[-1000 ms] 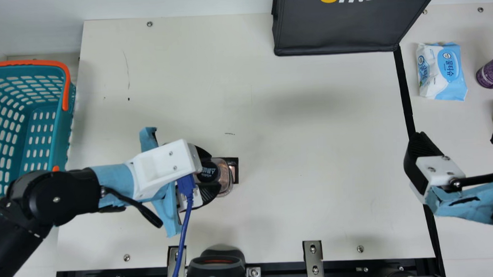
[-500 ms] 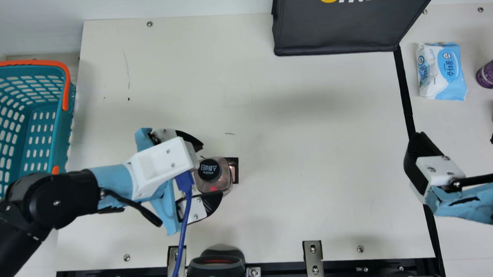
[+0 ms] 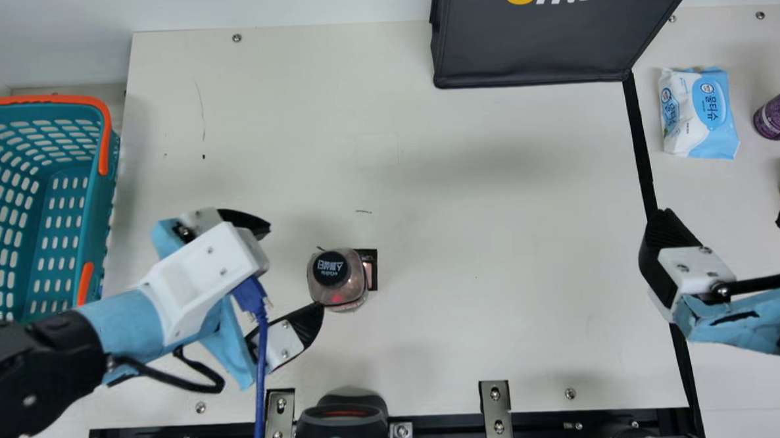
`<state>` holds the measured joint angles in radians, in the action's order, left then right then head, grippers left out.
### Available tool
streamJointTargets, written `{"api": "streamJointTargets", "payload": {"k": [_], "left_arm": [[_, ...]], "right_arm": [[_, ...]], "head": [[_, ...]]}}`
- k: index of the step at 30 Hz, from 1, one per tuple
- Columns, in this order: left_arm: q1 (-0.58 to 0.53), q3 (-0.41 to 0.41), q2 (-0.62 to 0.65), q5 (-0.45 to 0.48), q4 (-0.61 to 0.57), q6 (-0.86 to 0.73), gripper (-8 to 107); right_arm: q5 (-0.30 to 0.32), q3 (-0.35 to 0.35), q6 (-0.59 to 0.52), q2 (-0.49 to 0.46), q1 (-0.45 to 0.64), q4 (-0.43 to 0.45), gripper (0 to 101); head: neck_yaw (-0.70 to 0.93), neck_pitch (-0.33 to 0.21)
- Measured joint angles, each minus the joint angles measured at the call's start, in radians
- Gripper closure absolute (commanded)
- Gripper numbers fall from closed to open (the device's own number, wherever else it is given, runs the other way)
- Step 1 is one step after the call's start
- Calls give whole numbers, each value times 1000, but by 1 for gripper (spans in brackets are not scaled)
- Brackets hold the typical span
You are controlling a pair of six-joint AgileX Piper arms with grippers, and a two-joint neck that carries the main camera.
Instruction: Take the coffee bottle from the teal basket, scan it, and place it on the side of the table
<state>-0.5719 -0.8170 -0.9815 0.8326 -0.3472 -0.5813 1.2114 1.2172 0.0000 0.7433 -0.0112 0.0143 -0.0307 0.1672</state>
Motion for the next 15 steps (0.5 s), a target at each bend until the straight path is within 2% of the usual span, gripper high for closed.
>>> {"api": "streamJointTargets", "payload": {"k": [7,15], "left_arm": [[-43,-28,70,49,145,269,9],[-121,-74,84,105,321,609,9]], "right_arm": [[0,0,0,0,0,0,6],[0,0,0,0,0,0,6]], "head": [[2,0],[2,0]]}}
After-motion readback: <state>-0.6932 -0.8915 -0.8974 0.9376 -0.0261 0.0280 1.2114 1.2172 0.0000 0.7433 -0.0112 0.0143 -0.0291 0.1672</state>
